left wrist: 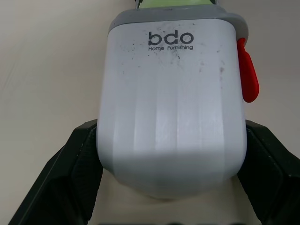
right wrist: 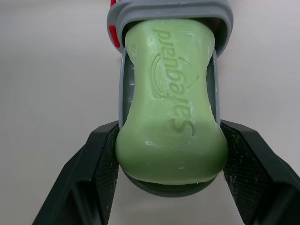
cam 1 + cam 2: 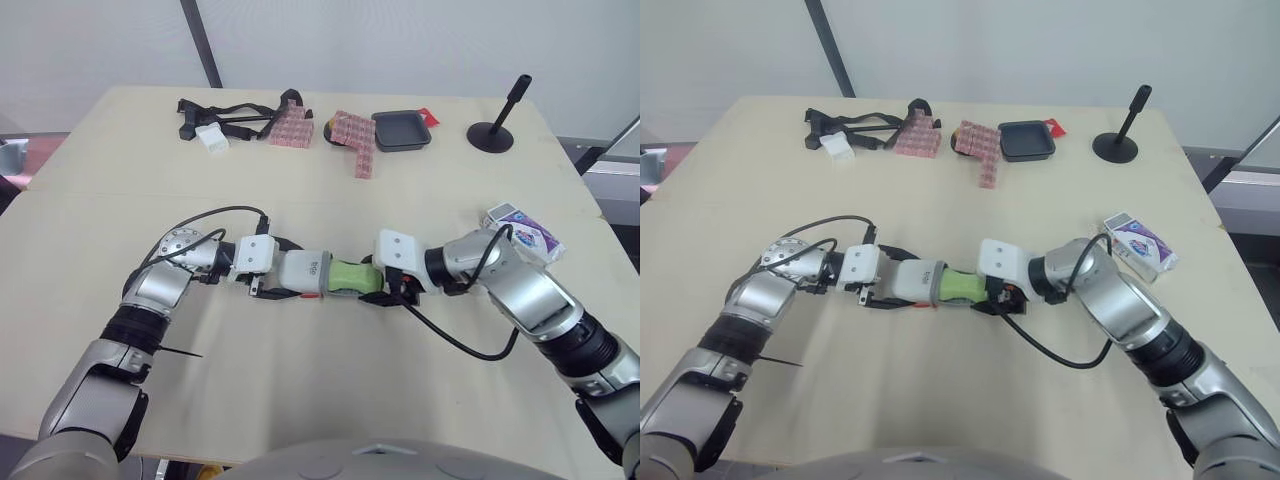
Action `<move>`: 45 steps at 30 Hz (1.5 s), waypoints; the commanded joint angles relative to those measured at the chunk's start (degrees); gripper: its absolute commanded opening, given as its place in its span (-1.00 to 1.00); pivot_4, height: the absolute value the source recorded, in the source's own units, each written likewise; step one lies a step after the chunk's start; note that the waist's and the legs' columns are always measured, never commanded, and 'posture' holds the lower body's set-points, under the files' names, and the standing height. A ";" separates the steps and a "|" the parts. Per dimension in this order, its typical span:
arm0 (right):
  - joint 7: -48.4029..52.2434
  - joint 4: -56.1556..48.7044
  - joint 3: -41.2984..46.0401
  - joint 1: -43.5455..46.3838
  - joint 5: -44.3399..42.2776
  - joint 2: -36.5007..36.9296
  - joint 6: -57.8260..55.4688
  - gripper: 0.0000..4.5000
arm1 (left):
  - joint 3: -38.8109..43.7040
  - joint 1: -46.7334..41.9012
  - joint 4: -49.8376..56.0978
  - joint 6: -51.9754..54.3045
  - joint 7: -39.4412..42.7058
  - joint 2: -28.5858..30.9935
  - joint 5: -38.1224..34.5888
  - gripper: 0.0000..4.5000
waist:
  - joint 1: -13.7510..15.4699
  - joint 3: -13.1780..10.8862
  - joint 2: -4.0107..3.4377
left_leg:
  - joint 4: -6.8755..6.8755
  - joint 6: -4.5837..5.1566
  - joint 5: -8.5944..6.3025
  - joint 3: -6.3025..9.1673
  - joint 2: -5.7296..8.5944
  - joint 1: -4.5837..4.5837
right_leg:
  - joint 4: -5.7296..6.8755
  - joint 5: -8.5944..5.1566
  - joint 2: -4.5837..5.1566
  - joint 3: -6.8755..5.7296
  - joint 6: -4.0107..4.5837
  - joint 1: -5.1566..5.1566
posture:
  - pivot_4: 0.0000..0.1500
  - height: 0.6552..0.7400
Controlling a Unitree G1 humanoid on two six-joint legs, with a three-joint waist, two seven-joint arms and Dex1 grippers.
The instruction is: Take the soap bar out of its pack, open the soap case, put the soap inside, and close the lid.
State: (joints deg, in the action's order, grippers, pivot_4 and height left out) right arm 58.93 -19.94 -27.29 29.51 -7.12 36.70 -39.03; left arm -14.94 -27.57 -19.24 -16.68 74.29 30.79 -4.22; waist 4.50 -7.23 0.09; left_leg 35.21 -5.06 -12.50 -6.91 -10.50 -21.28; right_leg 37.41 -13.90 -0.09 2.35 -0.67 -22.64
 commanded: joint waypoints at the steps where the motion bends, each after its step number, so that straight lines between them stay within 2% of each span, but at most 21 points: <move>1: 0.88 -0.72 -0.77 2.21 0.71 -0.34 1.90 0.35 | -0.85 -1.78 0.45 -0.30 -0.59 -0.78 0.51 0.54 | 0.07 0.00 0.00 | 0.00 0.00 0.00 0.00 0.00 0.00 | 0.01 0.00 0.00 0.00 0.00 0.00 | 1.00 1.00; 8: 0.73 1.03 -0.22 4.91 1.35 -1.91 4.86 0.35 | -3.19 -4.51 -2.50 -1.61 -2.60 -3.40 3.48 0.54 | 0.12 0.00 0.00 | 0.04 0.03 0.01 0.00 0.01 -0.04 | 0.02 0.00 0.01 0.00 0.00 0.00 | 1.00 1.00; 9: 0.42 1.38 -0.03 5.46 1.37 -2.34 4.50 0.64 | -3.35 -4.49 -2.44 -1.62 -2.77 -3.74 3.56 0.54 | -0.06 0.00 0.00 | 0.04 0.03 0.01 0.00 0.01 -0.04 | 0.03 0.00 0.01 0.01 0.00 -0.01 | 1.00 1.00; 11: 0.53 1.86 0.05 5.80 1.59 -2.30 4.48 0.93 | -3.73 -4.18 -2.17 -1.87 -3.15 -3.91 3.80 0.54 | -0.22 0.00 -0.01 | 0.04 0.02 0.01 -0.02 0.01 -0.01 | 0.06 0.00 -0.02 0.05 0.00 0.00 | 1.00 1.00; 12: 0.90 1.92 -0.05 5.40 2.00 -1.49 5.11 0.99 | -3.83 -3.94 -1.89 -1.87 -3.22 -3.88 3.83 0.54 | -0.10 0.00 -0.01 | 0.04 0.02 0.02 -0.02 -0.01 -0.02 | 0.06 0.00 -0.03 0.03 0.00 -0.01 | 1.00 1.00; 27: 0.95 0.64 2.13 -1.88 5.38 8.47 7.19 0.99 | -2.13 -2.92 0.78 0.54 -6.37 -3.54 2.40 0.54 | 0.16 0.00 -0.01 | 0.08 0.06 0.01 -0.01 0.01 -0.03 | 0.03 0.00 0.03 0.04 0.00 0.02 | 1.00 1.00; 29: -0.14 2.06 1.87 -1.01 6.48 7.77 6.26 0.99 | -2.20 -2.79 1.27 0.81 -6.50 -3.53 2.29 0.54 | 0.09 0.00 -0.01 | 0.08 0.06 0.01 -0.01 0.01 -0.04 | 0.02 0.00 0.03 0.04 0.00 0.02 | 1.00 1.00; 35: -1.05 3.36 1.72 1.78 6.08 3.54 2.23 0.18 | -2.25 -2.86 2.91 2.06 -7.06 -4.17 1.97 0.54 | -0.01 -0.02 -0.04 | 0.08 0.07 0.03 -0.01 0.00 -0.04 | 0.06 0.00 0.01 0.04 0.00 -0.01 | 1.00 1.00; 42: 2.85 0.07 -1.06 2.07 6.66 4.32 3.08 -0.87 | -2.16 -3.21 3.35 2.75 -7.84 -4.27 2.39 0.54 | 0.38 -0.02 -0.04 | 0.09 0.09 0.02 -0.01 -0.01 -0.09 | 0.05 0.00 0.02 0.03 0.00 -0.02 | 1.00 1.00; 43: 3.21 0.25 -1.48 2.61 6.86 4.16 3.08 -0.98 | -2.15 -3.32 3.31 2.79 -7.94 -4.30 2.43 0.54 | 0.29 -0.02 -0.04 | 0.09 0.09 0.02 -0.01 -0.01 -0.09 | 0.04 0.00 0.02 0.03 0.00 -0.02 | 1.00 1.00; 45: 3.49 0.94 -2.25 3.74 7.48 3.67 3.15 -0.98 | -2.25 -3.46 3.35 2.92 -8.07 -4.41 2.39 0.54 | 0.09 -0.02 -0.04 | 0.09 0.08 0.02 -0.01 -0.01 -0.09 | 0.05 0.00 0.02 0.03 0.00 -0.02 | 1.00 1.00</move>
State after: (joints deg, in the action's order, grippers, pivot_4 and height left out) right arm 62.01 -18.11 -29.89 31.66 -0.31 40.36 -36.72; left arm -18.55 -30.23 -17.90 -13.67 66.64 26.31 -0.51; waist 4.59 -7.25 0.05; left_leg 35.30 -4.98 -12.47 -6.92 -10.51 -21.35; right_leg 37.47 -13.89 -0.07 2.39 -0.67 -22.66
